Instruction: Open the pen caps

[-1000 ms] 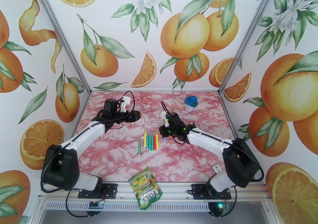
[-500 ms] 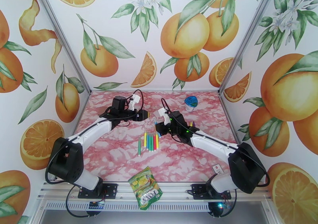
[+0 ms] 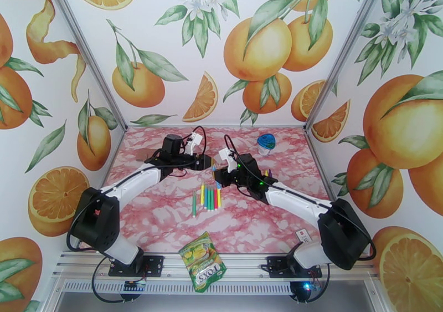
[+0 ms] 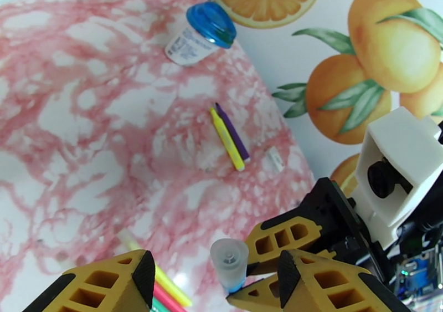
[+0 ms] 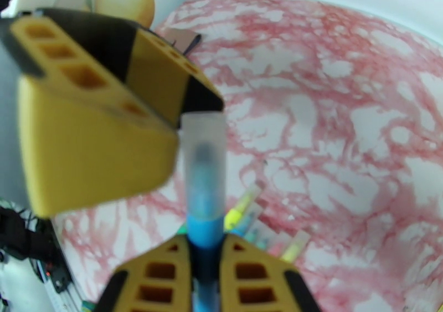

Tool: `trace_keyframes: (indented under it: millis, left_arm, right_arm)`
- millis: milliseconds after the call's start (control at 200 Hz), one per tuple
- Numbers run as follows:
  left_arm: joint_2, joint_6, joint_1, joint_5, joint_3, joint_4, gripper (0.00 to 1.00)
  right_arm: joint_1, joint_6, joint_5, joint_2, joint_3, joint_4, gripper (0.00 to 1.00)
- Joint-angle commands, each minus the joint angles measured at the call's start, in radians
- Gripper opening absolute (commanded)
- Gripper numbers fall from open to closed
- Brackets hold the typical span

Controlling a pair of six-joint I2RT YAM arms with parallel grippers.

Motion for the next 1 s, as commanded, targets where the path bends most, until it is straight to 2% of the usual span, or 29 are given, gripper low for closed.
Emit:
trace_keyframes:
  millis: [0, 450, 741, 876, 996]
  left_arm:
    - [0.007, -0.008, -0.009, 0.025, 0.043, 0.045, 0.56]
    - [0.016, -0.022, -0.037, 0.033, 0.047, 0.055, 0.4]
    - [0.012, -0.033, -0.046, 0.043, 0.046, 0.066, 0.2]
    - [0.009, -0.035, -0.049, 0.041, 0.044, 0.069, 0.11]
    - [0.006, -0.04, -0.049, 0.039, 0.044, 0.071, 0.09]
  right_arm:
    - [0.006, -0.002, -0.028, -0.029, -0.001, 0.051, 0.14]
    - [0.012, -0.001, -0.03, -0.052, -0.015, 0.061, 0.14]
    - [0.014, 0.002, -0.015, -0.071, -0.033, 0.064, 0.14]
    - [0.014, -0.001, -0.01, -0.078, -0.041, 0.063, 0.21]
    - [0.014, -0.005, -0.012, -0.074, -0.045, 0.057, 0.27]
